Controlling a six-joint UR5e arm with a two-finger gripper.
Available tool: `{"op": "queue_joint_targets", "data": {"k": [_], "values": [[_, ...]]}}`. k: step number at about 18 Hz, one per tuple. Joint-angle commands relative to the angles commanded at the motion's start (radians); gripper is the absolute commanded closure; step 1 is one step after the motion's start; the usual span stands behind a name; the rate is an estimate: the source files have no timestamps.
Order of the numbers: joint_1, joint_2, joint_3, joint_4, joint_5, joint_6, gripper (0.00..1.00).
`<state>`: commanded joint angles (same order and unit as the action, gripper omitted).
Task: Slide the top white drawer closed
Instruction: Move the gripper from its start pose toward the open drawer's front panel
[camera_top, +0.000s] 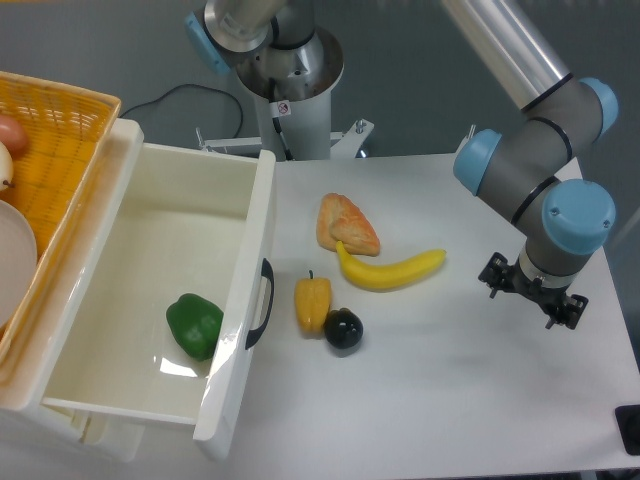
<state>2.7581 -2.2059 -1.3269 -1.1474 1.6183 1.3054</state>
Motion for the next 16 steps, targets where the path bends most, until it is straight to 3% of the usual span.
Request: {"op": "queue_joint_targets", "data": {"k": [6,8,12,16], "values": [[-0.003,0.002,-0.014,0.003,-0.002,-0.003,0.00],[-0.002,0.014,-0.049,0.006,-0.037,-0.017,0.00],[0.002,0.052,-0.136,0.090,-0.087,-0.132,0.00],[-0.017,0.058,-0.138,0.097,-0.144,-0.299,0.00]]}}
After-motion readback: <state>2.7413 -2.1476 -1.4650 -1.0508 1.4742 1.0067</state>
